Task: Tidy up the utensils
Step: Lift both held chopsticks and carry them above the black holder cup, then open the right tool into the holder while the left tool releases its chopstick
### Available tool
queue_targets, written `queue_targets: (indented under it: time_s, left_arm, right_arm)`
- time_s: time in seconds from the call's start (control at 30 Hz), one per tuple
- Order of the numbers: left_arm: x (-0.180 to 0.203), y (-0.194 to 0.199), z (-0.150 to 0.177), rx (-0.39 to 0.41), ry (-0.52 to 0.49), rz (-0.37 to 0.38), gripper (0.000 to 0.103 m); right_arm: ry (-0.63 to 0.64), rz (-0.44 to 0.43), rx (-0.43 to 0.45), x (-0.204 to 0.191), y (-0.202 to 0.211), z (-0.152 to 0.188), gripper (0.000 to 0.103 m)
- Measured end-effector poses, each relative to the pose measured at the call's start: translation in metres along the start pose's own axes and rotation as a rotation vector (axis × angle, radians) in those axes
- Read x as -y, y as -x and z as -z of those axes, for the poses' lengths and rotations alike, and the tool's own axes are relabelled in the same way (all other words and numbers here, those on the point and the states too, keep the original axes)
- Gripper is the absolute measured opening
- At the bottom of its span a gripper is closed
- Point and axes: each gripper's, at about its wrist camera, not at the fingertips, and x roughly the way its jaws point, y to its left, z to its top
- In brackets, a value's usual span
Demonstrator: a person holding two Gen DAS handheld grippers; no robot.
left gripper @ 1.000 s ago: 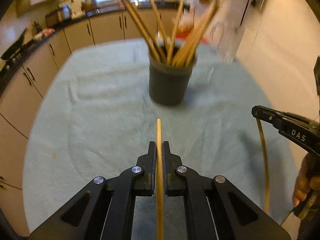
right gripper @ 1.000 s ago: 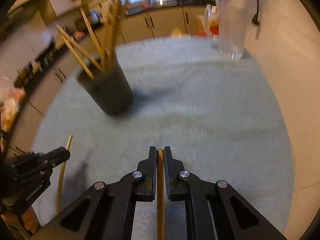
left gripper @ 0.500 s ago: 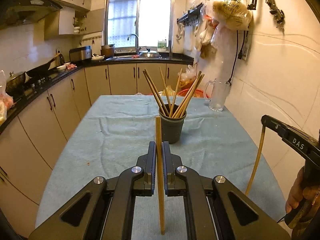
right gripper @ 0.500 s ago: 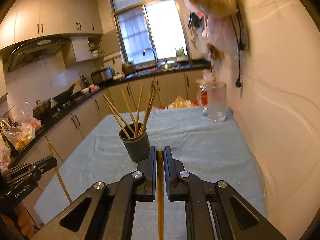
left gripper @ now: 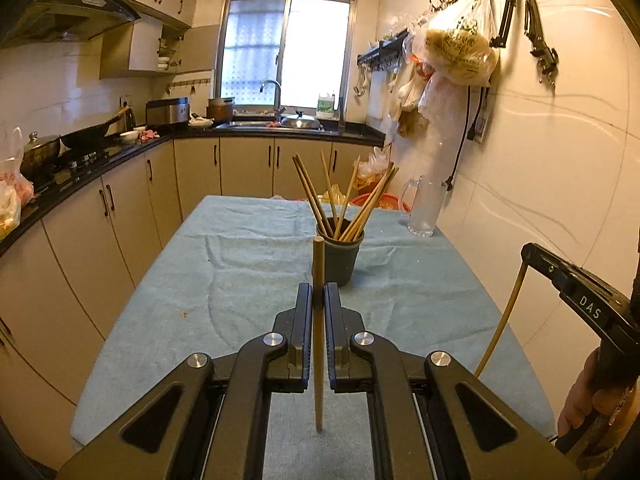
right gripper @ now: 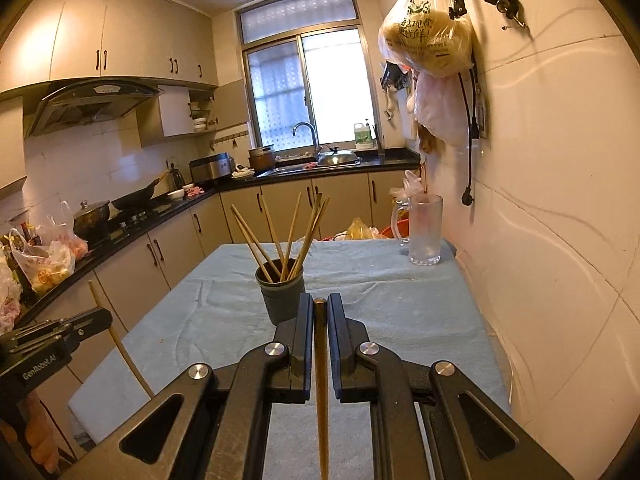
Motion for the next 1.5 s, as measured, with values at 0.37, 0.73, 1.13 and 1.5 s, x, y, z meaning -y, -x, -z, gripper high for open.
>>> queue_targets:
  time_s: [0.37,0.73,1.13,1.5]
  left_arm:
    - [-0.008,0.019,-0.004,0.035,0.004,-0.009,0.006]
    - [-0.012,0.021,-0.024,0.033,-0.033,-0.025,0.006]
    - [0.003,-0.001,-0.094,0.062,-0.113,0.022,0.005]
    - [0.008,-0.039,-0.142,0.065,-0.1,0.042,0.006]
  right_arm:
    - [-0.006,-0.017,0.031,0.0,0.013,-0.013,0.008]
    - [-0.018,-0.042,0.021,0.003,0.004,-0.026,0.008]
    - [-0.015,-0.07,0.053,0.003,-0.021,-0.068,0.008]
    - [0.026,-0.078,0.103,-0.01,-0.038,-0.106,0.008]
